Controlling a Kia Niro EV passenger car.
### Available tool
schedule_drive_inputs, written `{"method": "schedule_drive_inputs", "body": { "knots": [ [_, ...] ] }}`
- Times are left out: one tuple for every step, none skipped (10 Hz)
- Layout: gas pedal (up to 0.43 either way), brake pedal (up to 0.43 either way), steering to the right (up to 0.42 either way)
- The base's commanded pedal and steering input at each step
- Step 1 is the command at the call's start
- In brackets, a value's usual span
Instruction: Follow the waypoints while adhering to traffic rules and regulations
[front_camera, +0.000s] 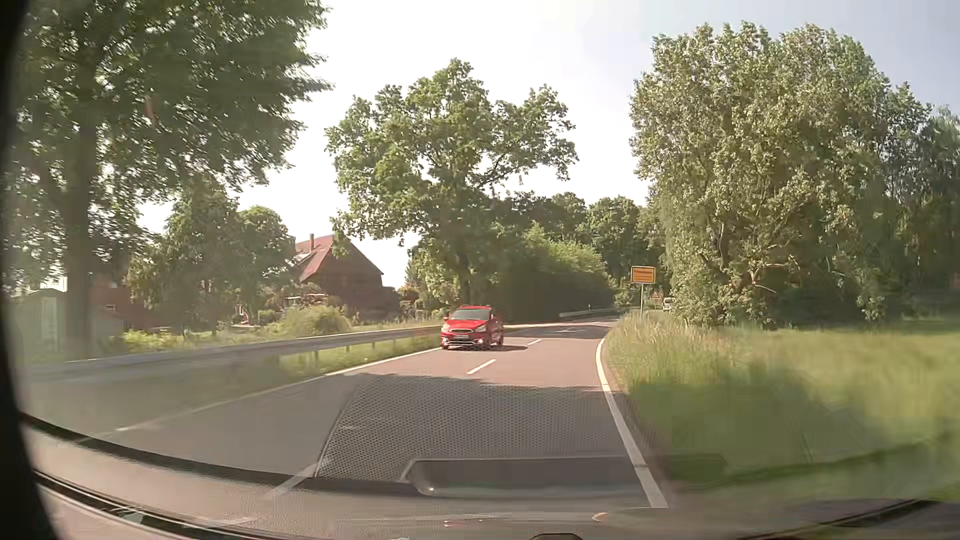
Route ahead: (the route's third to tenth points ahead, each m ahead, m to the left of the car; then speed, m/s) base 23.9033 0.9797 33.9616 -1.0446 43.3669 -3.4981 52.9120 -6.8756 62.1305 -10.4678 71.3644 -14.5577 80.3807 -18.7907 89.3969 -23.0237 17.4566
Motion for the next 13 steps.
{"method": "schedule_drive_inputs", "body": {
  "knots": [
    [0.15,0.0,0.041],
    [0.15,0.0,0.041],
    [0.15,0.0,0.04],
    [0.15,0.0,0.039],
    [0.157,0.0,0.038],
    [0.157,0.0,0.038],
    [0.157,0.0,0.036],
    [0.157,0.0,0.036],
    [0.157,0.0,0.036],
    [0.157,0.0,0.036],
    [0.169,0.0,0.034],
    [0.169,0.0,0.032],
    [0.169,0.0,0.031]
  ]
}}
